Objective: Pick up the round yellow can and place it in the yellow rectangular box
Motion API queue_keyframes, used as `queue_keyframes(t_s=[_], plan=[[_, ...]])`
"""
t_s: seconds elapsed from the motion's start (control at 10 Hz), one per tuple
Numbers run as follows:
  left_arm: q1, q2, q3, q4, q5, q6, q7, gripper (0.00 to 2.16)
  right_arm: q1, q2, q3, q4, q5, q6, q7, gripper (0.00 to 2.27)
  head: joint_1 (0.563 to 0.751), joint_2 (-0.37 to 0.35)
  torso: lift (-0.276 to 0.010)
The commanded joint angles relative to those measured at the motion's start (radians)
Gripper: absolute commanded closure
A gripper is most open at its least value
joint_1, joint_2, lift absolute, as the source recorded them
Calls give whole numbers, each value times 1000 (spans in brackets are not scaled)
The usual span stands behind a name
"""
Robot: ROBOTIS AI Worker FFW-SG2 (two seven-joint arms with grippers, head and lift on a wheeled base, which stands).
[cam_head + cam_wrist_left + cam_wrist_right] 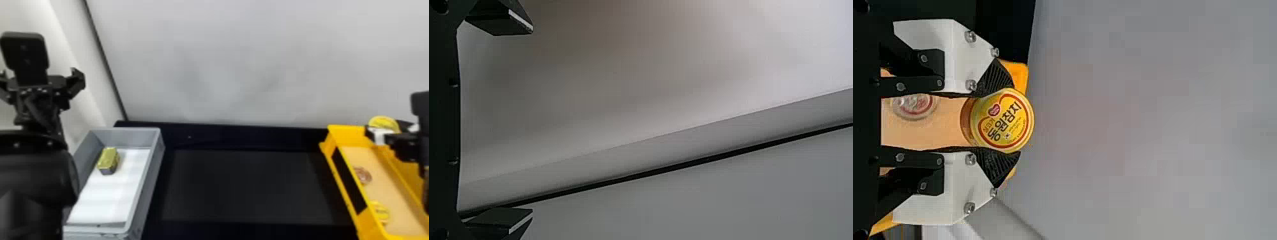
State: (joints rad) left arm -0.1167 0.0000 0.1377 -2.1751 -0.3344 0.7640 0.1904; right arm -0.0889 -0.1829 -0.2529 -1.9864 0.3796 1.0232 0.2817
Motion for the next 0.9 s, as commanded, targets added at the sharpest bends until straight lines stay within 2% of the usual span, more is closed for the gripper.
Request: queue_keyframes(t_s=[0.0, 0.5, 0.8], plan=[[0, -3, -1, 0, 0, -1, 0, -2, 35, -1, -60, 47, 0, -18, 1, 799, 694, 14, -61], [2, -3, 0, 0, 0, -3, 0, -2, 118, 7, -109, 192, -54, -86, -15, 799, 694, 14, -61], [2, -3, 0, -2, 0, -3, 0, -2, 140, 5, -118, 227, -85, -92, -16, 797, 694, 14, -61]])
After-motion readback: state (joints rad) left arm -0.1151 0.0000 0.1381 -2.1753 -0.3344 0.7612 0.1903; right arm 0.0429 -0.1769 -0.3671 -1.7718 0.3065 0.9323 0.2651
